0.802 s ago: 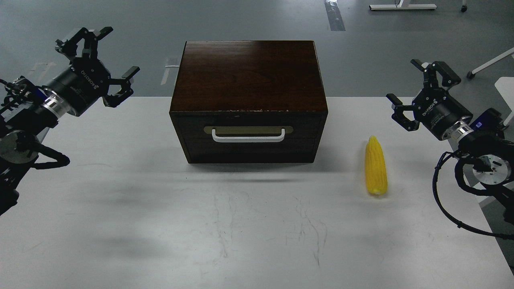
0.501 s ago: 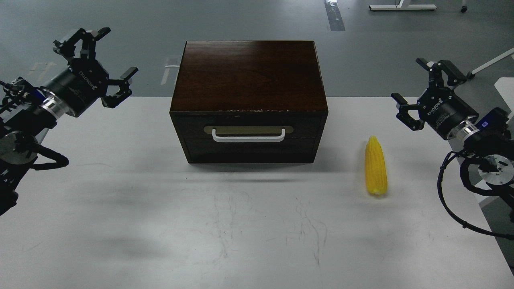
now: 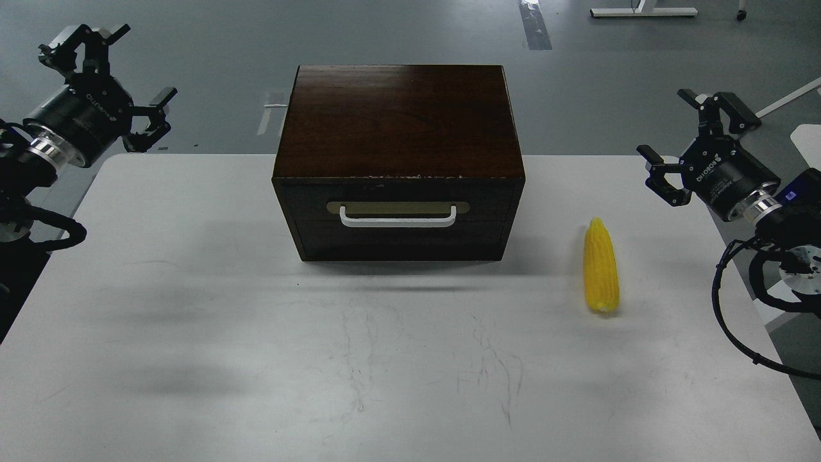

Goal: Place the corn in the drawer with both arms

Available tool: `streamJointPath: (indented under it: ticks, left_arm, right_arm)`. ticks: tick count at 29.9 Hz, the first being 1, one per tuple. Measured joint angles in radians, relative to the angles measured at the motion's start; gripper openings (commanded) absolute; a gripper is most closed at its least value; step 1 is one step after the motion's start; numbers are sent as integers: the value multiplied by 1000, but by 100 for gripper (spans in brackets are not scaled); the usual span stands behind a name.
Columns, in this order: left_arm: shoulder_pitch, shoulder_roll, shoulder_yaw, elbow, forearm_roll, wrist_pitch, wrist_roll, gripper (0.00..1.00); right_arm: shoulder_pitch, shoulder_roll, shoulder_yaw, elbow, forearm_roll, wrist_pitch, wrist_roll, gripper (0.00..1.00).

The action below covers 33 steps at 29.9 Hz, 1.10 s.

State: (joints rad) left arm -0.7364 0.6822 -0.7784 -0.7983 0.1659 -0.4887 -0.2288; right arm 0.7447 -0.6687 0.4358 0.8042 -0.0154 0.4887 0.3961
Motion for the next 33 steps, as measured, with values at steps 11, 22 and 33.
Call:
streamJointPath:
  ticks: [11, 22, 33]
  left_arm:
    - [-4, 33, 21, -126, 194, 0, -89, 98]
    - [-169, 79, 23, -419, 822, -1, -108, 98]
    - [-393, 54, 287, -684, 1383, 0, -215, 98]
  right_arm:
    - [1, -13, 0, 1, 0, 0, 0, 100]
    - [1, -12, 0, 1, -1, 0, 1, 100]
    - [1, -12, 0, 1, -1, 0, 1, 100]
